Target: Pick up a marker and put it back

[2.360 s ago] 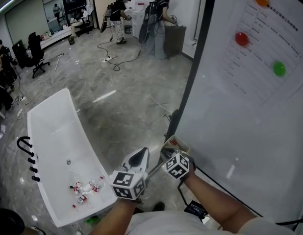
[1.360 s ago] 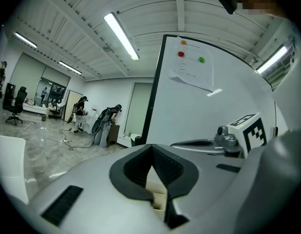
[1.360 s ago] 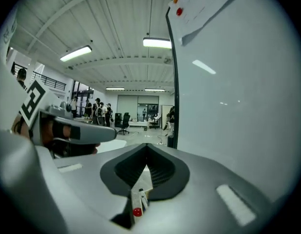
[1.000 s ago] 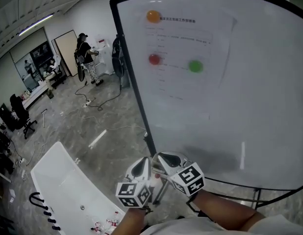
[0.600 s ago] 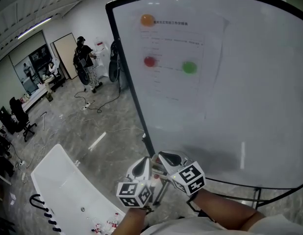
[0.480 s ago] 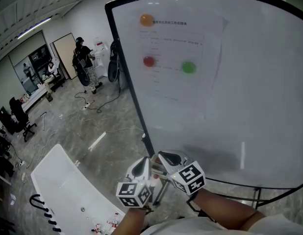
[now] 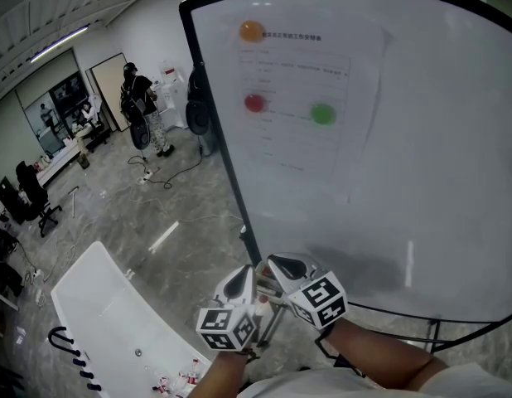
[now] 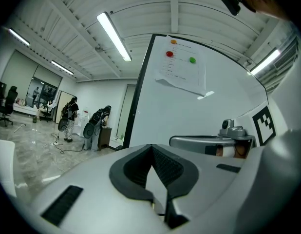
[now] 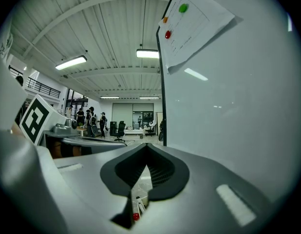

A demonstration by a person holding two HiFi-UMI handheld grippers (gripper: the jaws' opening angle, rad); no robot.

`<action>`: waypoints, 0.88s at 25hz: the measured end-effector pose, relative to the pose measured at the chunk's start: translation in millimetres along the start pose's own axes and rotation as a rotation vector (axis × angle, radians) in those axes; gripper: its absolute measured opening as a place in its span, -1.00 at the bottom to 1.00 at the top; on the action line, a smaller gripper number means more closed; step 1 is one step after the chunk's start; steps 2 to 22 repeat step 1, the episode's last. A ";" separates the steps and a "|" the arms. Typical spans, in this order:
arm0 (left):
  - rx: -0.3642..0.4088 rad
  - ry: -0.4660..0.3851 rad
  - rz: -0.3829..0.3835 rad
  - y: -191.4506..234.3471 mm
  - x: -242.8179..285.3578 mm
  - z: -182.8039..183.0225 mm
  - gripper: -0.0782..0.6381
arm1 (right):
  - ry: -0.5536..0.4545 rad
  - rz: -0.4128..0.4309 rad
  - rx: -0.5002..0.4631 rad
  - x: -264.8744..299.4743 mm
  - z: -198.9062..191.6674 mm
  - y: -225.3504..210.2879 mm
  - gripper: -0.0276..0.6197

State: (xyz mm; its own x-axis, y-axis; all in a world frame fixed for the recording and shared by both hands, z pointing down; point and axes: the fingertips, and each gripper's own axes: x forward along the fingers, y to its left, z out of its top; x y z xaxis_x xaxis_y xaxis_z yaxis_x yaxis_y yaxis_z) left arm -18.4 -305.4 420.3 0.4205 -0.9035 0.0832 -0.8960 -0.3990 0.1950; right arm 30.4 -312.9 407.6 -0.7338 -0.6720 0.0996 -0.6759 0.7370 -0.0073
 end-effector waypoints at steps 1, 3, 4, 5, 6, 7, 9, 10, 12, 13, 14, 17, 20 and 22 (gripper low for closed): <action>-0.005 0.000 -0.001 0.0 0.6 -0.3 -0.77 | 0.001 0.000 0.002 0.5 -0.8 -0.7 -0.91; -0.005 0.000 -0.001 0.0 0.6 -0.3 -0.77 | 0.001 0.000 0.002 0.5 -0.8 -0.7 -0.91; -0.005 0.000 -0.001 0.0 0.6 -0.3 -0.77 | 0.001 0.000 0.002 0.5 -0.8 -0.7 -0.91; -0.005 0.000 -0.001 0.0 0.6 -0.3 -0.77 | 0.001 0.000 0.002 0.5 -0.8 -0.7 -0.91; -0.005 0.000 -0.001 0.0 0.6 -0.3 -0.77 | 0.001 0.000 0.002 0.5 -0.8 -0.7 -0.91; -0.005 0.000 -0.001 0.0 0.6 -0.3 -0.77 | 0.001 0.000 0.002 0.5 -0.8 -0.7 -0.91; -0.005 0.000 -0.001 0.0 0.6 -0.3 -0.77 | 0.001 0.000 0.002 0.5 -0.8 -0.7 -0.91; -0.005 0.000 -0.001 0.0 0.6 -0.3 -0.77 | 0.001 0.000 0.002 0.5 -0.8 -0.7 -0.91; -0.005 0.000 -0.001 0.0 0.6 -0.3 -0.77 | 0.001 0.000 0.002 0.5 -0.8 -0.7 -0.91; -0.005 0.000 -0.001 0.0 0.6 -0.3 -0.77 | 0.001 0.000 0.002 0.5 -0.8 -0.7 -0.91; -0.005 0.000 -0.001 0.0 0.6 -0.3 -0.77 | 0.001 0.000 0.002 0.5 -0.8 -0.7 -0.91; -0.005 0.000 -0.001 0.0 0.6 -0.3 -0.77 | 0.001 0.000 0.002 0.5 -0.8 -0.7 -0.91; -0.005 0.000 -0.001 0.0 0.6 -0.3 -0.77 | 0.001 0.000 0.002 0.5 -0.8 -0.7 -0.91; -0.005 0.000 -0.001 0.0 0.6 -0.3 -0.77 | 0.001 0.000 0.002 0.5 -0.8 -0.7 -0.91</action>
